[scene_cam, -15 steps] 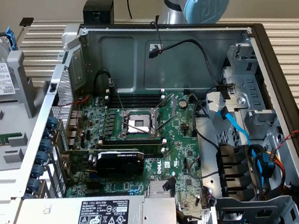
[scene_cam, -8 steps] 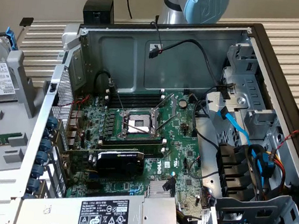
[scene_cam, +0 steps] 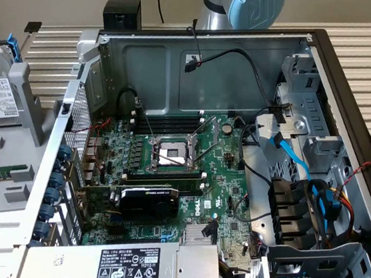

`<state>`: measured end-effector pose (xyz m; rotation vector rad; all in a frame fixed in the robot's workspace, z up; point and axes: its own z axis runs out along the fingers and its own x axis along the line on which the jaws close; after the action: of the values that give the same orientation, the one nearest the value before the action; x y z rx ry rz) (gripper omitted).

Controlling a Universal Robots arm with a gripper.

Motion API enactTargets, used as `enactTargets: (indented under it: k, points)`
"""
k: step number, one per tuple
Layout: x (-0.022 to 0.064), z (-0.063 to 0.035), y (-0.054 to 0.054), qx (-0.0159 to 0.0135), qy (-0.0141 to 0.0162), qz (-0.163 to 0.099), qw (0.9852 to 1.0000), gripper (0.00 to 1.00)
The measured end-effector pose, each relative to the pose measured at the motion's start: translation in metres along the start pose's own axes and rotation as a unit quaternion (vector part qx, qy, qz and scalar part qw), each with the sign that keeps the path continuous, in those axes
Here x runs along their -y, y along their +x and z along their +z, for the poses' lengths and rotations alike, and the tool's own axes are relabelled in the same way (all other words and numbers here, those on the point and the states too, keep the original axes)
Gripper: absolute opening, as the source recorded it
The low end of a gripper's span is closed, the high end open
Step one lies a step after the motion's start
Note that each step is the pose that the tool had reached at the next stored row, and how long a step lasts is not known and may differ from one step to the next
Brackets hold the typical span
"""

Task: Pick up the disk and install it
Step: 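Pick up the disk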

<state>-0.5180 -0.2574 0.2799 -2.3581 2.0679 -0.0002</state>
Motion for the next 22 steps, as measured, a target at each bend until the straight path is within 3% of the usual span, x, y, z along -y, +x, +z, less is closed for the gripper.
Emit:
enactTargets:
  k: [12,13,19,22]
  points:
    - [0.0001,0.0012,0.0000,0.0000,0.0000,-0.003,1.0000,0.65]
    - [0.0000,0.0013,0.0000,0.0000,0.0000,-0.003,1.0000,0.58]
    - [0.0000,0.0014,0.0000,0.0000,0.0000,-0.004,1.0000,0.56]
    - [0.0001,0.0014,0.0000,0.0001,0.0000,-0.004,1.0000,0.38]
